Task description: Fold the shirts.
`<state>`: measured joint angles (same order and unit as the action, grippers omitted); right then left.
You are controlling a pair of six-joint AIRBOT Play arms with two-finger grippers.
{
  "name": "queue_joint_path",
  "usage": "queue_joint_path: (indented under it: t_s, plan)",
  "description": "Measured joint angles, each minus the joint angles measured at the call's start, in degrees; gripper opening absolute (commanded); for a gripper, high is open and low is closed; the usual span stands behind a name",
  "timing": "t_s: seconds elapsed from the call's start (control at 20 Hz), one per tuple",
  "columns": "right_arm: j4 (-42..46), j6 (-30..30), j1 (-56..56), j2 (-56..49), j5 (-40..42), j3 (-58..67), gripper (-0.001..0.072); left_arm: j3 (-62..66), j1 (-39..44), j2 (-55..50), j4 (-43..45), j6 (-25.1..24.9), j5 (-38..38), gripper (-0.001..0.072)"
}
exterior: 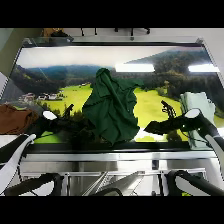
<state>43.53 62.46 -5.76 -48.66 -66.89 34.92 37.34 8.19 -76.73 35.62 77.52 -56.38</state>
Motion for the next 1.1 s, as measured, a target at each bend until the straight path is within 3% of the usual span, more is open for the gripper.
queue_joint_path:
  t_s: [0.2, 0.4, 0.45, 0.5, 0.55, 0.8, 0.85, 0.9, 0.95, 1.0, 1.05, 1.1]
  plan:
    - [-4.1, -4.2, 0.2, 0.0, 4.9, -3.4, 0.0436, -1.7, 3.8, 0.7, -3.3, 0.1, 9.6, 0.0668]
    - [-8.9, -8.6, 0.2, -3.2, 7.2, -4.3, 0.0436, -2.1, 5.1, 0.4, -4.6, 1.2, 14.4, 0.0654]
    - [-10.0, -9.7, 0.2, -4.3, 7.5, -4.4, 0.0435, -2.1, 5.3, 0.3, -4.7, 1.2, 15.1, 0.0453]
    - [-11.0, -10.9, 0.2, -5.4, 7.8, -4.5, 0.0435, -2.2, 5.4, 0.1, -4.2, 1.4, 16.0, 0.018]
    - [-12.2, -12.0, 0.2, -6.5, 8.2, -4.5, 0.0435, -2.3, 5.4, -0.1, -3.1, 1.4, 16.6, 0.0146]
    - [-20.5, -17.9, 1.6, -11.1, 9.9, -4.5, 0.0432, -2.3, 5.6, -0.1, -4.0, 1.1, 16.3, 0.0148]
    - [-22.0, -18.9, 2.7, -11.7, 10.8, -4.5, 0.0367, -2.3, 5.6, -0.1, -4.1, 1.1, 16.1, 0.0148]
    - [-22.8, -19.8, 3.9, -12.1, 12.1, -4.5, 0.0223, -2.3, 5.6, -0.1, -4.1, 1.1, 16.1, 0.0148]
    - [-23.4, -20.2, 5.3, -12.5, 13.4, -4.5, 0.0209, -2.3, 5.6, -0.1, -4.2, 1.1, 16.1, 0.0148]
    - [-23.9, -20.8, 6.8, -12.7, 14.4, -4.3, 0.0115, -2.3, 5.6, -0.1, -4.2, 1.0, 16.1, 0.0147]
    - [-24.1, -21.2, 8.3, -12.9, 15.3, -4.1, 0.0068, -2.3, 5.6, -0.1, -4.2, 1.0, 16.2, 0.0143]
    - [-24.1, -21.4, 9.6, -13.0, 15.9, -3.8, 0.002, -2.3, 5.6, -0.1, -4.2, 1.0, 16.3, 0.0015]
